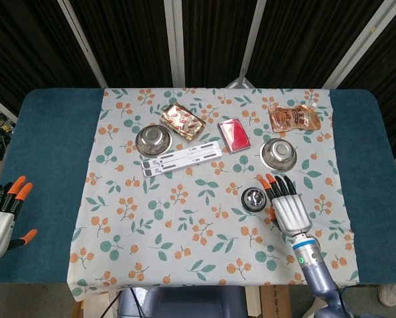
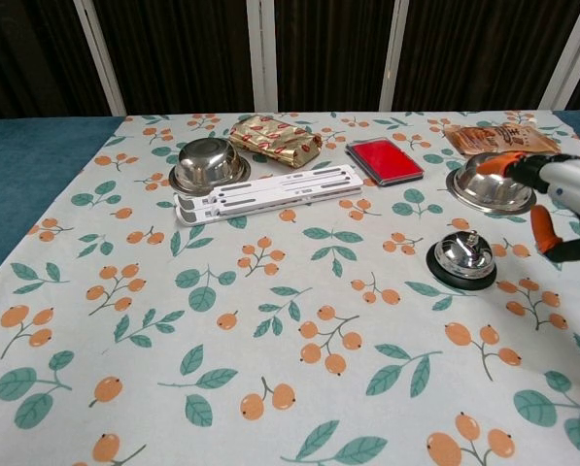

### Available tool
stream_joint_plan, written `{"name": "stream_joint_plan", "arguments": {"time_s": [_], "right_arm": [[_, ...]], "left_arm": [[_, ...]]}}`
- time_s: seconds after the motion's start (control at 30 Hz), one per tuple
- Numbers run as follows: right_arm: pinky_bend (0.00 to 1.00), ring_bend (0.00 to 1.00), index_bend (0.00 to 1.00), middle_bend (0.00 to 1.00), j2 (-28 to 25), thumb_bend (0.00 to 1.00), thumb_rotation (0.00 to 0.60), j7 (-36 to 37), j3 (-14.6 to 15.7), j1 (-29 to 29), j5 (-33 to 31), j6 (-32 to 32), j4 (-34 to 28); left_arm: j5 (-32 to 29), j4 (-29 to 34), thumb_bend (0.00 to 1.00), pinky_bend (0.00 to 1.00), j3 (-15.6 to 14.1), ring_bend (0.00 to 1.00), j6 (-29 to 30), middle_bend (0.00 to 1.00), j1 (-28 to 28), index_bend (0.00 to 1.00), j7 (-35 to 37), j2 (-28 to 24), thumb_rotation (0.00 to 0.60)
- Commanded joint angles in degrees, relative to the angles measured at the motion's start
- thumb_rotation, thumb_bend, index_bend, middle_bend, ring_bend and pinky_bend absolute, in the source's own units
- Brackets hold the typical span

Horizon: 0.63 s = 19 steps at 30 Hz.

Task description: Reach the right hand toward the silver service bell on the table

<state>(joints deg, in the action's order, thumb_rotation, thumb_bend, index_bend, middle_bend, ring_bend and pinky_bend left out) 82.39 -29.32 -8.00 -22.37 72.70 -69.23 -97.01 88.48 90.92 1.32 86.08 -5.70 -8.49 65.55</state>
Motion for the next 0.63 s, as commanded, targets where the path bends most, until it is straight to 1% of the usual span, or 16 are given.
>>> {"name": "stream_joint_plan", "arguments": {"time_s": [0.03, 0.1, 0.17, 0.27, 0.3, 0.43, 0.63], "right_arm": [[0.00, 0.00, 0.00, 0.00, -3.4, 0.74, 0.600, 0.8, -0.9, 0.7, 0.6, -1.9, -2.9], [0.00, 0.00, 0.00, 0.00, -5.5, 0.69, 0.600, 1.5, -0.6, 1.5, 1.4, -2.9, -4.0], [0.00, 0.00, 0.00, 0.00, -7.3, 0.67, 0.600, 2.5, 0.1, 2.6, 2.3, -4.0, -4.7], [0.00, 0.00, 0.00, 0.00, -11.0, 0.66, 0.600, 5.9, 2.2, 5.3, 5.0, -6.5, -5.3], [0.00, 0.00, 0.00, 0.00, -12.4, 0.66, 0.600, 7.9, 3.4, 6.6, 6.6, -7.6, -4.9], [0.00, 0.00, 0.00, 0.00, -15.7, 0.65, 0.600, 13.5, 6.2, 9.8, 9.9, -10.5, -2.1], [0.00, 0.00, 0.00, 0.00, -17.6, 0.65, 0.600, 18.9, 8.3, 12.9, 13.2, -14.1, 1.3]], "left_arm": [[0.0, 0.0, 0.00, 0.00, 0.0, 0.00, 0.0, 0.00, 0.0, 0.00, 0.0, 0.0, 0.600], [0.0, 0.1, 0.00, 0.00, 0.0, 0.00, 0.0, 0.00, 0.0, 0.00, 0.1, -0.1, 0.600], [0.1, 0.0, 0.00, 0.00, -0.1, 0.00, 0.1, 0.00, 0.1, 0.00, 0.0, -0.1, 0.600], [0.3, 0.1, 0.00, 0.00, -0.2, 0.00, 0.1, 0.00, 0.1, 0.00, -0.2, 0.0, 0.600], [0.3, 0.1, 0.00, 0.00, -0.2, 0.00, 0.1, 0.00, 0.1, 0.00, -0.4, 0.0, 0.600], [0.3, 0.1, 0.00, 0.00, -0.1, 0.00, 0.1, 0.00, 0.1, 0.00, -0.7, 0.2, 0.600], [0.2, 0.2, 0.00, 0.00, 0.0, 0.00, 0.4, 0.00, 0.1, 0.00, -0.6, 0.2, 0.600]]}}
